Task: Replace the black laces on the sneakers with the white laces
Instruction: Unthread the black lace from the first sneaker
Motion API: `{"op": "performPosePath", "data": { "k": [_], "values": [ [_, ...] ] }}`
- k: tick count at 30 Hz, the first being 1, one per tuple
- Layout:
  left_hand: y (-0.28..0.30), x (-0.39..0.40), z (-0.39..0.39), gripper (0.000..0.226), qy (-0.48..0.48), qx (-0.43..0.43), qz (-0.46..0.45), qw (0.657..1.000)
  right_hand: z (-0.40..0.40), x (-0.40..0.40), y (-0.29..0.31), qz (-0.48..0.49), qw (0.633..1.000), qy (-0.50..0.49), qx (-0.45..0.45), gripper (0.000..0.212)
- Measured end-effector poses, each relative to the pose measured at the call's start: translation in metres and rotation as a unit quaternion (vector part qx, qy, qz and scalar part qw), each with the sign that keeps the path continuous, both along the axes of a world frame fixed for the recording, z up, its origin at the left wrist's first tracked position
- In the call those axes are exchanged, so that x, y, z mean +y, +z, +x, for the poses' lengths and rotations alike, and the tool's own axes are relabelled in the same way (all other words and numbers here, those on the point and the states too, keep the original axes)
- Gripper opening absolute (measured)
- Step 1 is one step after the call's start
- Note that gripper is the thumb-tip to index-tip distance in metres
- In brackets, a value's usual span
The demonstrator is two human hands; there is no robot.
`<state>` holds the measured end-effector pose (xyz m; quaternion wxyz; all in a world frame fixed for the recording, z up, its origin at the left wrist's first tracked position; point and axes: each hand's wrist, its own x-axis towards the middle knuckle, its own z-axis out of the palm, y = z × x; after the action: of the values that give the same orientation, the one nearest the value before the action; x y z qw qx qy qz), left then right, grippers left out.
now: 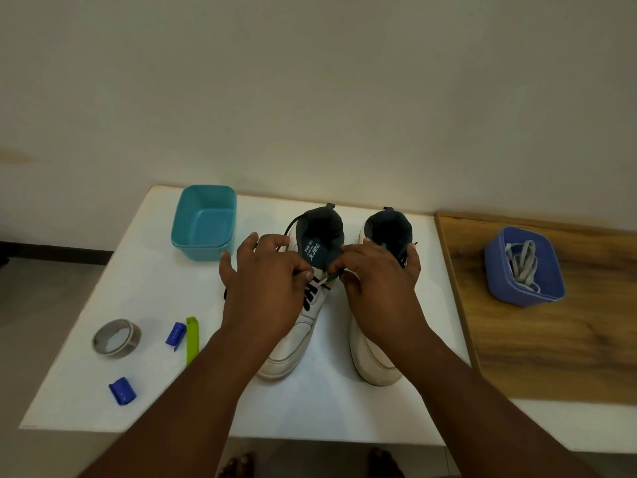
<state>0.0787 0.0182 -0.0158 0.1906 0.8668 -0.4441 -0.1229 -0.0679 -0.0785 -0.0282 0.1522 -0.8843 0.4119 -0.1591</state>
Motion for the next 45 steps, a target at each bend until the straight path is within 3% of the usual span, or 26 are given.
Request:
{"op": "performPosePath", "data": {
  "k": [7, 12, 16, 28, 31, 34, 37, 39, 41, 45],
  "values": [
    [0.0, 0.0, -0.005, 0.017, 0.011, -0.013, -0.012, 1.0, -0.001, -0.001, 0.002, 0.014, 0.999, 0.028, -0.012, 0.023],
    [-0.005, -0.001, 0.0, 0.019, 0.001, -0.026, 0.018, 1.0, -0.003, 0.002, 0.006, 0.02, 0.994, 0.096, 0.042, 0.031],
    [-0.007, -0.002, -0.002, 0.022, -0.022, -0.044, 0.034, 0.998, -0.005, -0.002, 0.006, 0.011, 0.993, 0.111, 0.034, 0.033],
    [-0.006, -0.001, -0.003, 0.017, -0.039, -0.036, 0.034, 0.998, -0.005, -0.001, 0.004, 0.022, 0.996, 0.083, -0.005, 0.015],
    [-0.003, -0.003, -0.003, 0.013, -0.023, -0.038, -0.025, 0.999, -0.005, -0.001, 0.004, 0.017, 0.996, 0.083, 0.001, 0.016],
    [0.002, -0.004, 0.003, 0.012, 0.013, -0.053, -0.168, 0.984, -0.006, 0.0, 0.003, 0.014, 0.996, 0.087, -0.005, 0.021],
    [0.018, -0.001, 0.008, 0.015, 0.112, 0.084, -0.324, 0.936, -0.006, 0.001, 0.004, 0.004, 0.995, 0.095, -0.013, 0.022],
    [0.027, 0.002, 0.009, 0.017, 0.166, 0.135, -0.364, 0.906, -0.006, 0.0, 0.004, -0.007, 0.995, 0.099, -0.015, 0.018],
    [0.03, 0.006, 0.011, 0.019, 0.183, 0.11, -0.325, 0.921, -0.009, -0.002, 0.006, -0.012, 0.996, 0.093, -0.006, 0.016],
    [0.018, 0.01, 0.013, 0.02, 0.154, 0.042, -0.147, 0.976, -0.016, -0.006, 0.008, 0.005, 0.999, 0.048, 0.021, 0.022]
  ]
}}
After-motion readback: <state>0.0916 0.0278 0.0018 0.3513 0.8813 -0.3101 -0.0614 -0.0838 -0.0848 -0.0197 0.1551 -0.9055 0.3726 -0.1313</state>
